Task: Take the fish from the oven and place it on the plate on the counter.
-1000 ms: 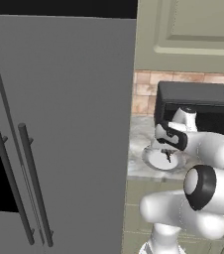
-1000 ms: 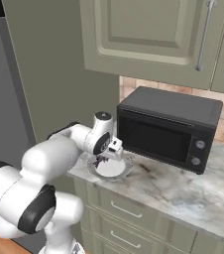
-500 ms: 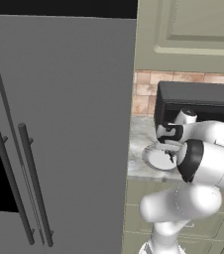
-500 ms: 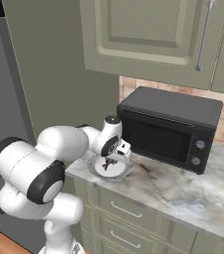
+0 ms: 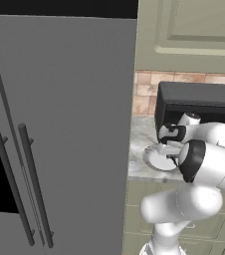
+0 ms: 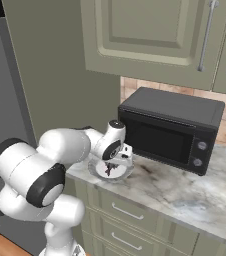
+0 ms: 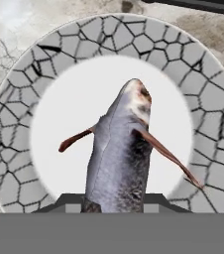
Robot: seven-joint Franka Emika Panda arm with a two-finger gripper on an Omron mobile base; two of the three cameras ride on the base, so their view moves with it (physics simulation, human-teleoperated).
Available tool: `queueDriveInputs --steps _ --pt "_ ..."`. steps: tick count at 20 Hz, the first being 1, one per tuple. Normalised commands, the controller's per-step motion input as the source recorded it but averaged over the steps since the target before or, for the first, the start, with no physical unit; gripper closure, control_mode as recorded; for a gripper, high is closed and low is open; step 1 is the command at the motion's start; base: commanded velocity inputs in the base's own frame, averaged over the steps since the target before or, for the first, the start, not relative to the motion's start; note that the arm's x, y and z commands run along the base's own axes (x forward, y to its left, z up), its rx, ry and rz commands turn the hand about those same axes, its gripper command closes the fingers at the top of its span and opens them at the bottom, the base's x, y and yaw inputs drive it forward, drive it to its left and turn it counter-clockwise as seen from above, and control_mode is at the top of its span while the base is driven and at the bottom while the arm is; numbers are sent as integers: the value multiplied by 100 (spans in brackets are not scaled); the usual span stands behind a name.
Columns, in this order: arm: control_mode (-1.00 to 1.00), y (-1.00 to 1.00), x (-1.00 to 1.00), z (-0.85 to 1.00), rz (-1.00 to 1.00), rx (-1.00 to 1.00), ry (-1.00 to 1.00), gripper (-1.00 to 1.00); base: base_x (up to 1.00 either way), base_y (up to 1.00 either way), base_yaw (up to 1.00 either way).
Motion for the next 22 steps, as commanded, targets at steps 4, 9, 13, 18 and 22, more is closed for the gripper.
queueDriveInputs --steps 4,9,13,18,22 --pt "-100 9 10 -9 29 0 0 100 0 0 0" --pt "-100 2 24 -13 23 0 -2 100 0 0 0" --pt "-100 0 21 -22 18 0 0 100 0 0 0" --pt "-100 0 21 -27 16 0 0 100 0 0 0" --pt "-100 0 0 -5 11 0 0 100 0 0 0"
